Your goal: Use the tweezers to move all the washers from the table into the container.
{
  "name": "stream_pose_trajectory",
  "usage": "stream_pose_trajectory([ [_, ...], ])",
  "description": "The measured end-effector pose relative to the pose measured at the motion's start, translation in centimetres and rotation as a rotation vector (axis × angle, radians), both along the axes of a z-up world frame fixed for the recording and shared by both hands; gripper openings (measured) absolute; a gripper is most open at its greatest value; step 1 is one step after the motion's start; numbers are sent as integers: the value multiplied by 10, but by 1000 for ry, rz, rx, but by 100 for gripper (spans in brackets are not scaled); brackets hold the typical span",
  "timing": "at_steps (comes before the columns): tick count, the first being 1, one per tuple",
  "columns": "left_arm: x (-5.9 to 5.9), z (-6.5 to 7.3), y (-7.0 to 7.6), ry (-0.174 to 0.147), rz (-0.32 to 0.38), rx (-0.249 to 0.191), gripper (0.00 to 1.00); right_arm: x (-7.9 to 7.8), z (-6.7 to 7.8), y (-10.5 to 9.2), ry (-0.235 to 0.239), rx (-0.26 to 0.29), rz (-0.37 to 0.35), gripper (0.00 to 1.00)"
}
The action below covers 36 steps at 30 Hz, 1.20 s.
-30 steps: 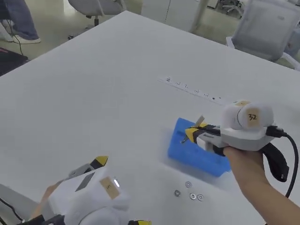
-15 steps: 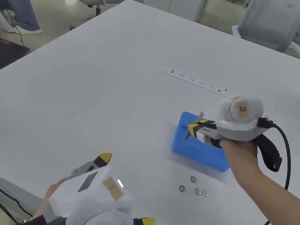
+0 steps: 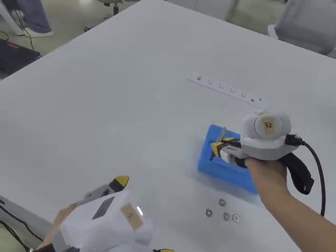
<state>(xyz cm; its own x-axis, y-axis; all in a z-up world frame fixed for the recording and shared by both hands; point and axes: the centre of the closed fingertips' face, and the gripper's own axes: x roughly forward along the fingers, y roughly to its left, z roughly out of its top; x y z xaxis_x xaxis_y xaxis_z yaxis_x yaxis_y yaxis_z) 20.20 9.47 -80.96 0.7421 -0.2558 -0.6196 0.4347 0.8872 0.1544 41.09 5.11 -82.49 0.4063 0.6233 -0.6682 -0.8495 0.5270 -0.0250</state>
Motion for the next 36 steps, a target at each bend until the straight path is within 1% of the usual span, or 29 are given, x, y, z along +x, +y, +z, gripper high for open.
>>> stream_pose_trajectory([
  [3, -1, -2, 0, 9, -2, 2, 89, -1, 0, 1, -10, 1, 3, 3],
  [6, -1, -2, -1, 7, -7, 5, 89, -1, 0, 1, -9, 1, 4, 3],
  [10, -1, -1, -1, 8, -7, 4, 88, -2, 0, -1, -6, -32, 11, 3],
  [12, 0, -1, 0, 2, -2, 4, 88, -3, 1, -1, -6, -32, 17, 3],
  [15, 0, -1, 2, 4, 4, 9, 88, -3, 8, -2, -15, -23, 8, 3],
  [17, 0, 0, 2, 0, 4, 9, 88, -3, 13, -2, -22, -15, 5, 3],
  [22, 0, 2, 1, -13, 2, 0, 88, -6, 32, -6, -41, 23, -9, 3],
  [23, 1, 3, 1, -15, 2, -2, 88, -7, 34, -6, -42, 28, -10, 3],
  [24, 1, 3, 1, -16, 3, -5, 88, -9, 39, -7, -42, 49, -12, 3],
  [27, 1, 4, 2, -21, 8, -10, 88, -16, 49, -9, -42, 76, -10, 3],
  [31, 1, 4, 2, -20, 9, -11, 88, -27, 60, -13, -53, 106, -1, 3],
  [36, 2, 5, 2, -26, 13, -10, 88, -44, 66, -19, -42, 132, 13, 3],
])
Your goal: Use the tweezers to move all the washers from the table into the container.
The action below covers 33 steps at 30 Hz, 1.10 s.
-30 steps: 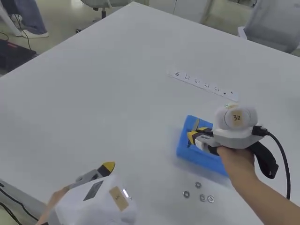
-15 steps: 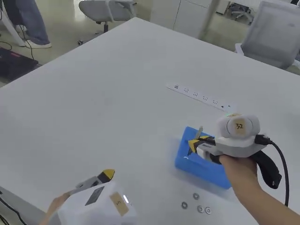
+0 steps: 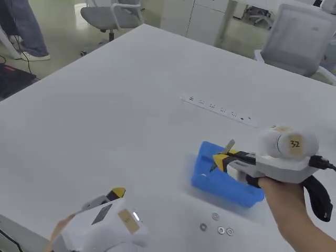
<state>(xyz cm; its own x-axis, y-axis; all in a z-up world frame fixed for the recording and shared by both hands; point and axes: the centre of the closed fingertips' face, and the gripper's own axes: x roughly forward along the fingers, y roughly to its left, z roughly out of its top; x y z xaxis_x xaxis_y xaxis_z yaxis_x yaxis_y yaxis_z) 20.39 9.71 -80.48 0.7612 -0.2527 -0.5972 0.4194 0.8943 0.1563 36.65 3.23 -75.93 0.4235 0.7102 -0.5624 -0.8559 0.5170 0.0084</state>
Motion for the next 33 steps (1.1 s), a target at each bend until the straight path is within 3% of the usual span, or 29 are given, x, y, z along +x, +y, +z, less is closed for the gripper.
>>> stream_pose_trajectory([
  [11, 0, 0, 1, -2, 4, 0, 87, -32, -3, -5, 31, 32, 17, 3],
  [25, 0, 0, 2, -2, 10, 0, 86, -62, -46, -23, 127, 5, -40, 3],
  [33, -1, -2, 0, 7, -4, 7, 85, -70, -57, -29, 160, 0, -63, 3],
])
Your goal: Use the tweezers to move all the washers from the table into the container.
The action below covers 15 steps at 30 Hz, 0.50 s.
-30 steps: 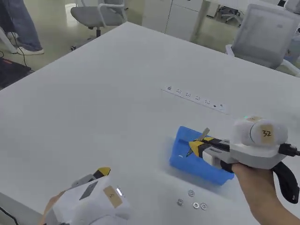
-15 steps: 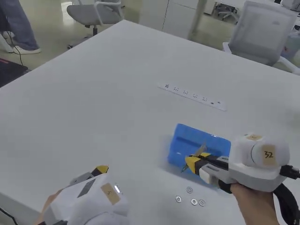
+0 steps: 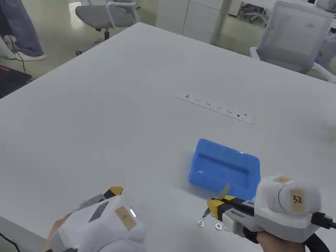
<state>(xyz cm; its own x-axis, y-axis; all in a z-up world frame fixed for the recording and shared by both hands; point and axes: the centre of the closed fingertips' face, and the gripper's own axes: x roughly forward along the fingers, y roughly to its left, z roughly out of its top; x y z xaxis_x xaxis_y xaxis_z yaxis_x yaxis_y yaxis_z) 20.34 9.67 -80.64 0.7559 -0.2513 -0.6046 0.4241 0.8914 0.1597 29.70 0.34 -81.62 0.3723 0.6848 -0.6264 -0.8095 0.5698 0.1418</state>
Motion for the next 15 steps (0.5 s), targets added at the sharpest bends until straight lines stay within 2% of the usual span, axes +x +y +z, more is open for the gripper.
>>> stream_pose_trajectory([
  [15, -1, -2, 0, 10, -4, 7, 85, -3, -10, -2, 19, -6, -9, 3],
])
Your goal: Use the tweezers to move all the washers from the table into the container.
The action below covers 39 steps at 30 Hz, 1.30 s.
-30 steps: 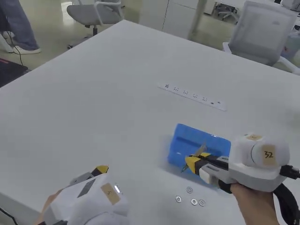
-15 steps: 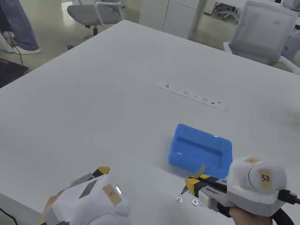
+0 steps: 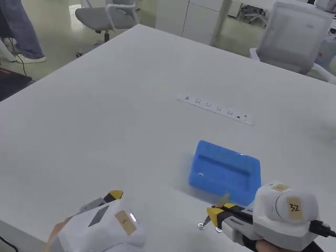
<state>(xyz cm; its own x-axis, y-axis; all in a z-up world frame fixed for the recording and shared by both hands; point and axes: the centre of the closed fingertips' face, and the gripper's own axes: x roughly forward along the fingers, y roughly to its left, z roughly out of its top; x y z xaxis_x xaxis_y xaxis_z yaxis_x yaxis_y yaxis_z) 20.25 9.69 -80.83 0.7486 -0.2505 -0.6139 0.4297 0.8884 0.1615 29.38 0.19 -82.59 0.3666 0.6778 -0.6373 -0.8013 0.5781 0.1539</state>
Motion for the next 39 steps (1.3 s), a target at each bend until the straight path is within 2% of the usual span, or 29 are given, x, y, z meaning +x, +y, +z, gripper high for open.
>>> stream_pose_trajectory([
  [8, 0, -1, 1, 5, -1, 7, 84, 2, -1, 1, -1, 9, -16, 3],
  [11, 0, -1, 0, 4, -3, 8, 84, -2, -1, 0, -11, 1, -7, 3],
  [17, -1, -1, 1, 4, -2, 14, 83, -6, -1, -2, -31, -20, 1, 3],
  [18, -1, -1, 1, 4, -2, 13, 83, -6, -4, -3, -28, -39, 6, 3],
  [19, -1, -1, 1, 4, -1, 13, 83, -7, -3, -3, -48, -35, 13, 3],
  [32, -1, -2, 1, 5, -4, 17, 83, -11, -5, -1, -103, -99, 56, 2],
  [36, -1, 0, 0, 1, -5, 8, 83, -10, -5, -1, -102, -102, 56, 2],
  [39, -1, 0, -1, 2, -10, 5, 84, -9, -5, -2, -83, -90, 35, 2],
])
